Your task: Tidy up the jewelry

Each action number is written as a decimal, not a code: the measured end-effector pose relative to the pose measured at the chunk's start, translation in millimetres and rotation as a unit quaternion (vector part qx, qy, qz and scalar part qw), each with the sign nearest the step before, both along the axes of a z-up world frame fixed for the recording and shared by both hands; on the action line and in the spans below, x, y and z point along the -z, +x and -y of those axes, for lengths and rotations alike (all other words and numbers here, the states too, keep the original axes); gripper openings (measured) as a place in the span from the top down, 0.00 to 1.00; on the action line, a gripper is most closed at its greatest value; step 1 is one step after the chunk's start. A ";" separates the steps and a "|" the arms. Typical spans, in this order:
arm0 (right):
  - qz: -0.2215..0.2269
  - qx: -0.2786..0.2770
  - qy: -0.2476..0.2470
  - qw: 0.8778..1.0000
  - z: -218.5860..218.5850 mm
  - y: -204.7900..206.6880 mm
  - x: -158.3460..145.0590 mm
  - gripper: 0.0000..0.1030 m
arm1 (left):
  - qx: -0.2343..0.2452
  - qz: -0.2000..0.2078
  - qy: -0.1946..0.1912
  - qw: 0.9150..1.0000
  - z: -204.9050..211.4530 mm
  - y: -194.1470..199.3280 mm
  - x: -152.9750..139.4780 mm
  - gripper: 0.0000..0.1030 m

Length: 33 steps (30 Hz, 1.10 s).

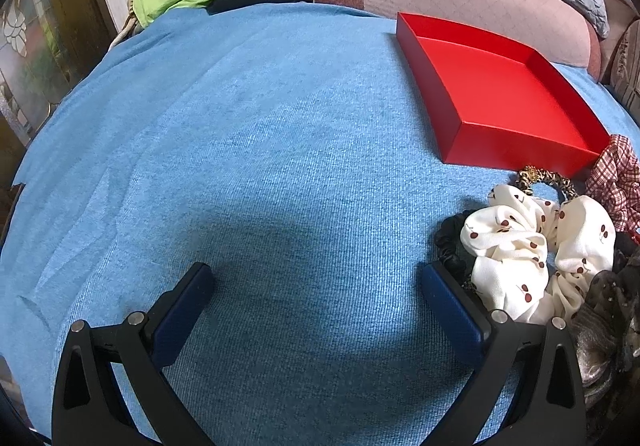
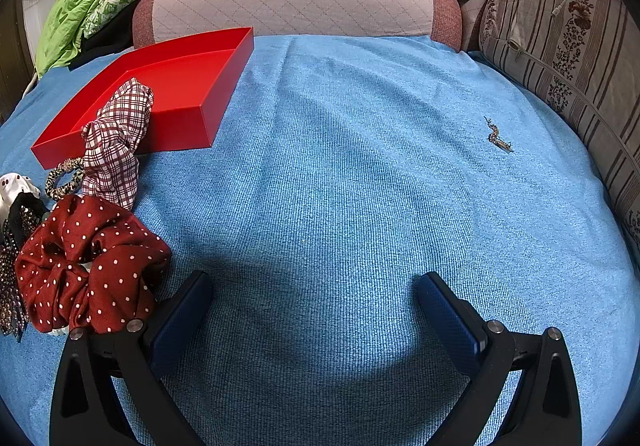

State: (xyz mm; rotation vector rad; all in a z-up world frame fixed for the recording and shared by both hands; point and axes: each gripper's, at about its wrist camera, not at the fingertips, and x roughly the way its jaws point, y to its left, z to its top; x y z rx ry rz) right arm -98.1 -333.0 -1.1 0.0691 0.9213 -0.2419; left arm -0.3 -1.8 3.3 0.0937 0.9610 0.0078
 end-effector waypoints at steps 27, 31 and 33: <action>-0.026 0.017 0.027 0.999 2.5 -8.5 -5.1 0.02 | 0.037 0.041 0.005 0.998 27.7 -108.8 -64.4 0.00; 0.009 0.046 0.020 0.999 3.3 -34.8 -23.2 0.02 | 0.045 0.051 -0.001 0.998 30.2 -126.9 -76.9 0.00; 0.024 0.057 0.012 0.998 3.6 -47.5 -35.2 0.02 | 0.047 0.053 -0.006 0.997 30.7 -131.7 -81.1 0.00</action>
